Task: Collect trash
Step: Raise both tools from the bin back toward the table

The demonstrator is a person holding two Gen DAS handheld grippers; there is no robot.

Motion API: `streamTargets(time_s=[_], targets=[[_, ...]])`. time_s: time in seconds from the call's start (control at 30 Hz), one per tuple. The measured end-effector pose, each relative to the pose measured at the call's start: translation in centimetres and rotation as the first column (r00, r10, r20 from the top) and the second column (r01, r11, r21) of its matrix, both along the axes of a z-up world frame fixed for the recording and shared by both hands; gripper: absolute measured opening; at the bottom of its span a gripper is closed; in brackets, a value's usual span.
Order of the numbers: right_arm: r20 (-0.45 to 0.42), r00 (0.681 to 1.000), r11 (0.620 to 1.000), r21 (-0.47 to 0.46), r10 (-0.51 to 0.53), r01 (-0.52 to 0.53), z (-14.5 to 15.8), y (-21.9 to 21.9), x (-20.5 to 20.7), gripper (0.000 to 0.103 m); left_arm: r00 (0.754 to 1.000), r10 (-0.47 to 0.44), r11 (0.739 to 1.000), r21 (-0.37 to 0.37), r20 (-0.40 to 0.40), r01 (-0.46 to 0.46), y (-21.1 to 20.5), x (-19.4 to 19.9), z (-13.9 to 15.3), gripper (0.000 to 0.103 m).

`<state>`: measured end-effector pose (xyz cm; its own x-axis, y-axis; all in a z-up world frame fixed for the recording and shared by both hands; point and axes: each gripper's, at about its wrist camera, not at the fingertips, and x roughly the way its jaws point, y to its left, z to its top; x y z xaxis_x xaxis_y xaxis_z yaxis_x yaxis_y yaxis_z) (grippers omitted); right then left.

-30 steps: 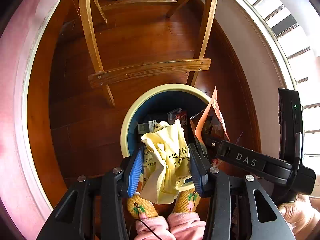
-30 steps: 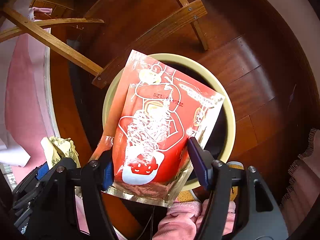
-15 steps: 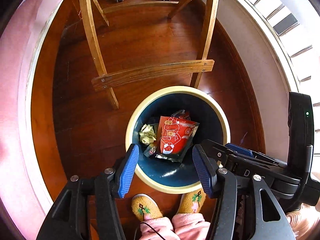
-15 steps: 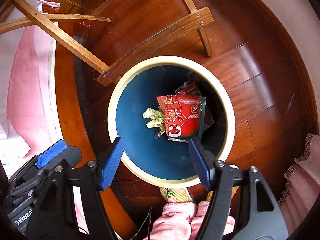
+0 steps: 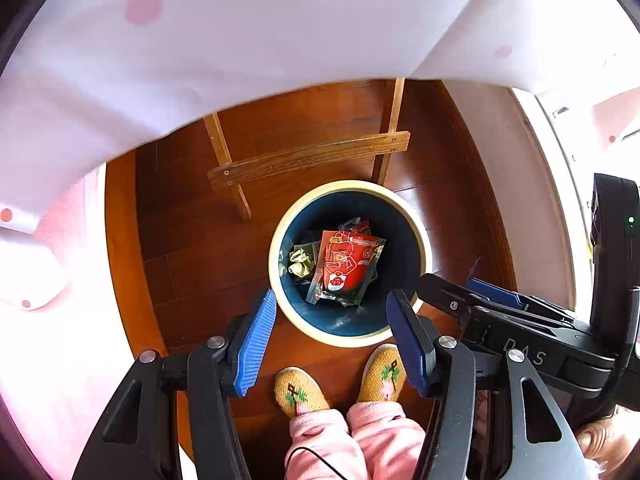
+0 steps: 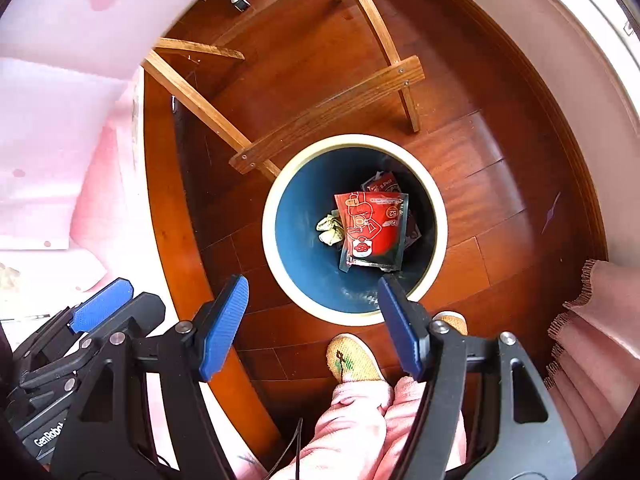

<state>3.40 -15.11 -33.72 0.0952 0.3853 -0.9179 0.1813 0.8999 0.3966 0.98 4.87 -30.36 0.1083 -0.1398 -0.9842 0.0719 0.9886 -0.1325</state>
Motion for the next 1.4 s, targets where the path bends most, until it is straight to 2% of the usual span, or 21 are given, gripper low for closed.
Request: streamTargets(time_s=[0.3,0.43,0.6,0.83,1.0,1.13,1.3,1.4], targets=[[0.069,0.997,1.0,0.007,-0.028,0.028,11.4,0.4,-0.8,0.064,0.992,-0.06,0.998,0.02,0.11,0.058,0.6,-0.8,12.8,0.059],[0.117,0.992,0.999,0.012,-0.045,0.044,17.0,0.3,-1.4,0.064,0.98,-0.097,0.995,0.019,0.171,0.095,1.3,-0.8,19.1,0.059],[0.189,0.98,0.997,-0.004,-0.07,0.072,23.7,0.0,-1.9,0.064,0.951,-0.16,0.987,0.023,0.265,0.16,1.6,-0.5,26.6,0.059],[0.301,0.948,0.993,-0.031,-0.103,0.118,32.2,-0.5,-1.9,0.064,0.886,-0.227,0.973,0.057,0.405,0.224,2.3,0.5,36.3,0.059],[0.385,0.916,0.986,-0.066,-0.115,0.152,37.9,-1.2,-1.0,0.064,0.848,-0.236,0.97,0.072,0.475,0.23,2.2,2.0,41.6,0.059],[0.432,0.895,0.983,-0.082,-0.115,0.166,41.2,-1.9,0.6,0.064,0.819,-0.243,0.97,0.107,0.52,0.22,2.4,3.7,44.7,0.059],[0.479,0.87,0.981,-0.082,-0.116,0.176,44.1,-2.9,4.4,0.064,0.787,-0.246,0.969,0.132,0.565,0.208,2.2,6.5,47.1,0.059],[0.499,0.859,0.984,-0.068,-0.112,0.167,45.1,-3.6,8.1,0.064,0.783,-0.243,0.97,0.136,0.573,0.202,1.5,8.9,47.5,0.059]])
